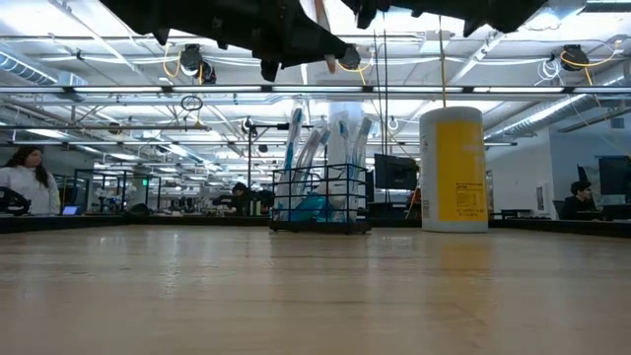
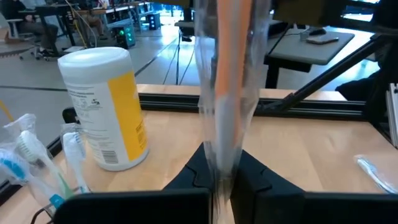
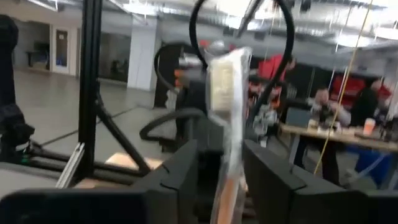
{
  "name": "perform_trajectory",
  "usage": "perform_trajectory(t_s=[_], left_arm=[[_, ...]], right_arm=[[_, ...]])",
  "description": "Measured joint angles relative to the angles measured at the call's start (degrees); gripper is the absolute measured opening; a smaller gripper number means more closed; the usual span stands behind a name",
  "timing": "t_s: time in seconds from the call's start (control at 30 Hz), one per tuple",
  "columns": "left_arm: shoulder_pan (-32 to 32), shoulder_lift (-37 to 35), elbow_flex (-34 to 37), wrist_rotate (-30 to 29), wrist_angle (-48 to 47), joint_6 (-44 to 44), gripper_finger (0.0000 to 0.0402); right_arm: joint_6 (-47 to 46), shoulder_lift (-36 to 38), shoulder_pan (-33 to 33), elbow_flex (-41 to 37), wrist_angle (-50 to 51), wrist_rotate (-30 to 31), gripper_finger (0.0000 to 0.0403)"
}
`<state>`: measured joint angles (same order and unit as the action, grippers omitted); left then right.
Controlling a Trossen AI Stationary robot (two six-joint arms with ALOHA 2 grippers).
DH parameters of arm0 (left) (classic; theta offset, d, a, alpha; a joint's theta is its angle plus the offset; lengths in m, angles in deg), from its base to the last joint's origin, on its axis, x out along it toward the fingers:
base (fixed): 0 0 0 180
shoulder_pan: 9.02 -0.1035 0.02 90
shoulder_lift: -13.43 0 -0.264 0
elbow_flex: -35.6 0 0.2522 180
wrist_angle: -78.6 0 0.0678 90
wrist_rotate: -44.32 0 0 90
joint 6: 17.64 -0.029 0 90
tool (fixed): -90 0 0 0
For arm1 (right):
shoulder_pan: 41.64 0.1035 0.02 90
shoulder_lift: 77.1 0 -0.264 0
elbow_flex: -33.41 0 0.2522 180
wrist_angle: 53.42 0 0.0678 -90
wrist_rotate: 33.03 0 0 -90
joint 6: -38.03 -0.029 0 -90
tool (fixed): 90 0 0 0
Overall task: Pick & Place toothbrushing station
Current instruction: Put the orange toothbrush into the black organizer
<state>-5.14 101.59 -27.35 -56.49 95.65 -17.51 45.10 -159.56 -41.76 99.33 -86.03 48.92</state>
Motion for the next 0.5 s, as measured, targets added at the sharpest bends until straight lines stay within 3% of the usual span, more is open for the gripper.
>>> perform_trajectory(t_s=[0.23, 0.5], left_arm=[[-0.1, 0.0, 0.0, 0.0, 0.2, 0.4, 0.003], [-0.1, 0.0, 0.0, 0.0, 0.1, 0.3, 0.0012]], right_arm=[[-0.4, -0.3, -0.4, 0.0, 2.5, 0.3, 0.0172], [-1.7, -0.6, -1.0, -0.1, 2.2, 3.3, 0.018]])
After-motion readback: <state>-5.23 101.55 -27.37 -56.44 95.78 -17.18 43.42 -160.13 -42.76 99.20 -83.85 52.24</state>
